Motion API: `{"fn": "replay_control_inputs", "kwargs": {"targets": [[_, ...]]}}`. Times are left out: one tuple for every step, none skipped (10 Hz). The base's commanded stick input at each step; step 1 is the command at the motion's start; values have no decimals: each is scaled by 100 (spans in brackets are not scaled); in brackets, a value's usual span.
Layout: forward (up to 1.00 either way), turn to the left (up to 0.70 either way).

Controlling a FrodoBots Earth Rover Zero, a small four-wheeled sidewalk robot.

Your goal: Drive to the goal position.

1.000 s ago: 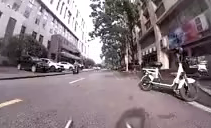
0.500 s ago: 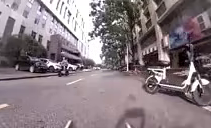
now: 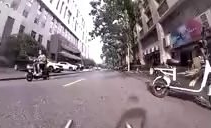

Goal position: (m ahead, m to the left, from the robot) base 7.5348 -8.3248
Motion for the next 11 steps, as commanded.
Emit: {"fn": "replay_control_inputs", "kwargs": {"targets": [[70, -14], [70, -14], [70, -14], [70, -14], [70, -14], [70, -14], [70, -14], [70, -14], [70, -14], [70, -14], [70, -14]]}}
